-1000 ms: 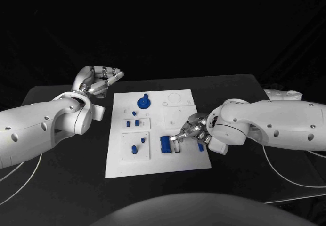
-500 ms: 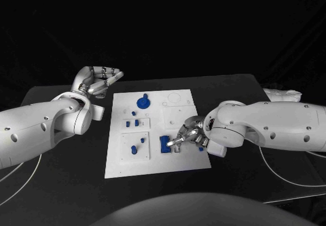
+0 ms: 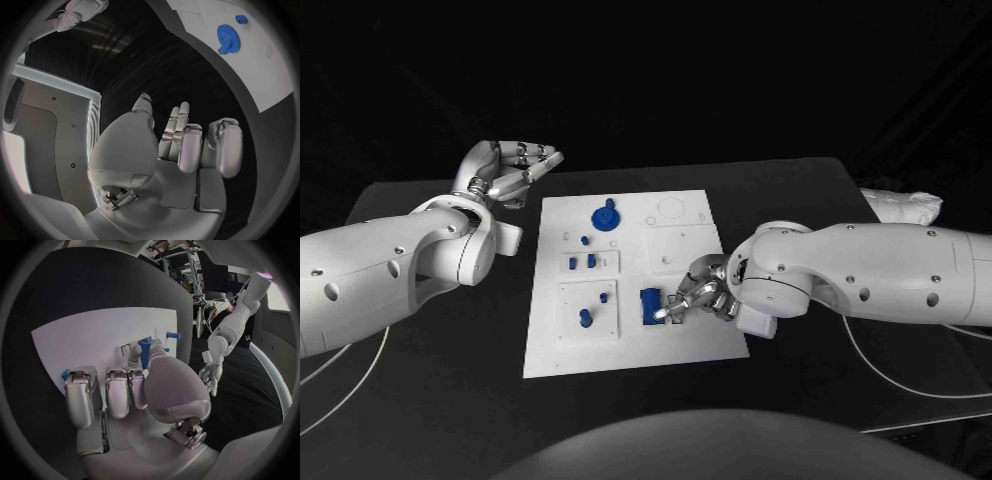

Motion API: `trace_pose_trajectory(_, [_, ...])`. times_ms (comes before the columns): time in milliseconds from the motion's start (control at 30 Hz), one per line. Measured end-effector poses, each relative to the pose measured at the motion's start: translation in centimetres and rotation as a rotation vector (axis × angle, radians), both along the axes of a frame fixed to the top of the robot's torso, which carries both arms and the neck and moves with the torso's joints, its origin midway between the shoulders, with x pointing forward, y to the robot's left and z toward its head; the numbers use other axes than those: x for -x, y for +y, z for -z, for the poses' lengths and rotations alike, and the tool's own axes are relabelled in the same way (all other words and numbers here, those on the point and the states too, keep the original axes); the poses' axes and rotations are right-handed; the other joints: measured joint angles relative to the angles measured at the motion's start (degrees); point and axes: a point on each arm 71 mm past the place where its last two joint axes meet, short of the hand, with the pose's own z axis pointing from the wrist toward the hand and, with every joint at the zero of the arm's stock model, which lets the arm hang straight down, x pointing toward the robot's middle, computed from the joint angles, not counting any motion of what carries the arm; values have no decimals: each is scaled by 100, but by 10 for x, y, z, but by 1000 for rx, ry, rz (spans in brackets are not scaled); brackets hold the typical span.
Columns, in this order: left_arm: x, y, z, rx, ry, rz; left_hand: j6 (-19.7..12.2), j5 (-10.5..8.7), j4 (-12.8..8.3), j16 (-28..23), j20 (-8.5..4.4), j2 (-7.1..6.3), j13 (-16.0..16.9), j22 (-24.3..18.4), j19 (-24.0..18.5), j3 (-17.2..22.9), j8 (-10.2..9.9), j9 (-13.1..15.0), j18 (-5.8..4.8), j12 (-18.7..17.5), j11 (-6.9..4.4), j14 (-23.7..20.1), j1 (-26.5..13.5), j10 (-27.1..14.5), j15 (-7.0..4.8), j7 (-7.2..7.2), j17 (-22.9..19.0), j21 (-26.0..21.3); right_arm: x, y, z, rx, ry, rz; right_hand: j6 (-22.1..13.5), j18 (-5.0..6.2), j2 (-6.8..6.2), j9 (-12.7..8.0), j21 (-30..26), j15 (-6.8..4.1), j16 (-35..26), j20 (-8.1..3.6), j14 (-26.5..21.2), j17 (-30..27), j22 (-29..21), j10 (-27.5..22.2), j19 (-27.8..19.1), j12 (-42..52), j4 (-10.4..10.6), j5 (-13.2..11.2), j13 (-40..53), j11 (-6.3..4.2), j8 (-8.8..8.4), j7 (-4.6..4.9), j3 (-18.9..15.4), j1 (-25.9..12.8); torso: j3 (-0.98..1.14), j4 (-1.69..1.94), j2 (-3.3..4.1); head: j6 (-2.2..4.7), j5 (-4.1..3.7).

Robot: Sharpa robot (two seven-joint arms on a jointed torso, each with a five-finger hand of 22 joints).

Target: Assemble the parts on the task board

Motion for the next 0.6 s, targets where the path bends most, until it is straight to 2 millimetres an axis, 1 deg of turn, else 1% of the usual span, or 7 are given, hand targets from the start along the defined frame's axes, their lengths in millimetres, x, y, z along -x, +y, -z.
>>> trace_pose_trajectory(33, [0, 0, 0, 0, 0, 0, 0, 0, 0, 0, 0, 0, 0, 0, 0, 0, 0, 0, 0, 0, 0, 0, 0, 0, 0, 0, 0, 0, -1, 1, 0, 1, -1, -1, 15, 0, 0, 4, 0, 0, 0, 0, 0, 0, 0, -8, 0, 0, 0, 0, 0, -8, 0, -15, 0, 0, -1, 0, -1, 0, 0])
trace_pose_trajectory(367, [0, 0, 0, 0, 0, 1, 0, 0, 0, 0, 0, 0, 0, 0, 0, 0, 0, 0, 0, 0, 0, 0, 0, 0, 0, 0, -1, 0, -4, 7, 3, 7, -9, -12, 16, 0, 0, 10, 0, 0, 0, 0, 0, 0, -1, -10, 0, 0, 10, 0, 0, -10, 0, -16, -10, 0, 2, 1, -4, 0, 10])
trace_pose_trajectory(600, [0, 0, 0, 0, 0, 1, 0, 0, 0, 0, 0, 0, 0, 0, 0, 0, 0, 0, 0, 0, 0, 0, 0, 0, 0, 0, -1, 0, -6, 7, 3, 12, -15, -12, 15, 0, 0, 46, 0, 0, 0, 0, 0, -1, -1, -10, 0, 0, -1, 0, -2, -10, 22, -15, -33, 0, 1, 2, -4, 0, 14])
